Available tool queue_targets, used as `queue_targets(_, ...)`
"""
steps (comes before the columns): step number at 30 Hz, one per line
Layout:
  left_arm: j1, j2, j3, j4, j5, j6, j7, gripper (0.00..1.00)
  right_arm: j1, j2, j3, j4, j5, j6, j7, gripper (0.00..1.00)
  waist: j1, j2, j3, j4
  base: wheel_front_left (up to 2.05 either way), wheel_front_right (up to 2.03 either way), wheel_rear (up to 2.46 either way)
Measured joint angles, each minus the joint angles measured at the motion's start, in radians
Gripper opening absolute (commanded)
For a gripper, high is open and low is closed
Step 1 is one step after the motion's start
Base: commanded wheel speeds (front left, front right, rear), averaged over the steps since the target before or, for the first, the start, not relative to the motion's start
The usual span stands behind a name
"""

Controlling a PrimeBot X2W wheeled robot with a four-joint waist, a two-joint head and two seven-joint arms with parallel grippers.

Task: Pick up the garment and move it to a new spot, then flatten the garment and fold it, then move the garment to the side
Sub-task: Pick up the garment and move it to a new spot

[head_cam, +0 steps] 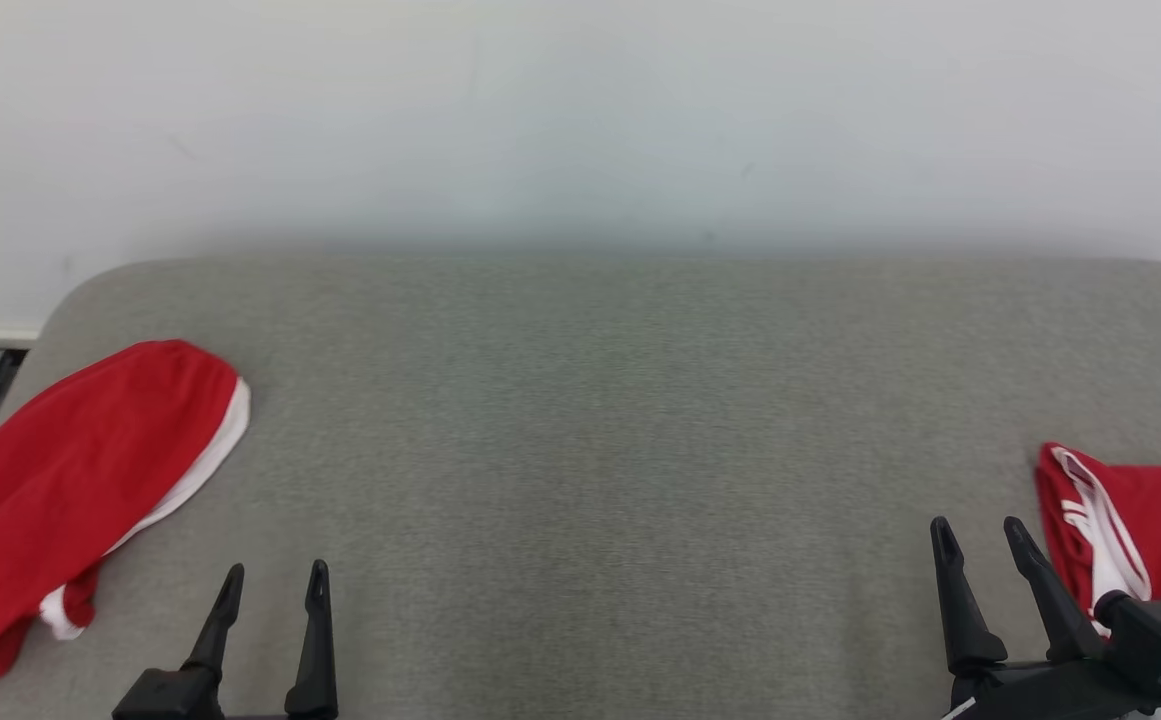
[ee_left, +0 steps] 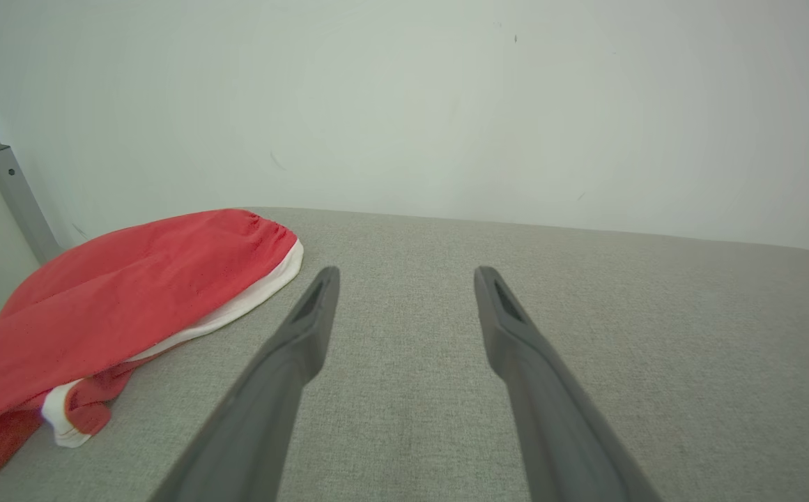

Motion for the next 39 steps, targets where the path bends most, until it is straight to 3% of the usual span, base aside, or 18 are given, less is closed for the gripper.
queue_targets(30,0.077,0.002,0.055,-0.065,0.025,0.008,0.044,1.0,0.001,0.002,0.056,-0.011,-0.001,0.011,0.01,1.0,-0.0001,0.0,0.006,0.413,0.0,0.0,0.0)
queue_targets(39,0.087,-0.001,0.074,-0.083,0.024,0.008,0.048,1.0,-0.016,0.003,0.079,-0.003,-0.003,0.019,0.021,1.0,-0.0001,-0.0001,0.023,0.455,0.0,0.0,0.0)
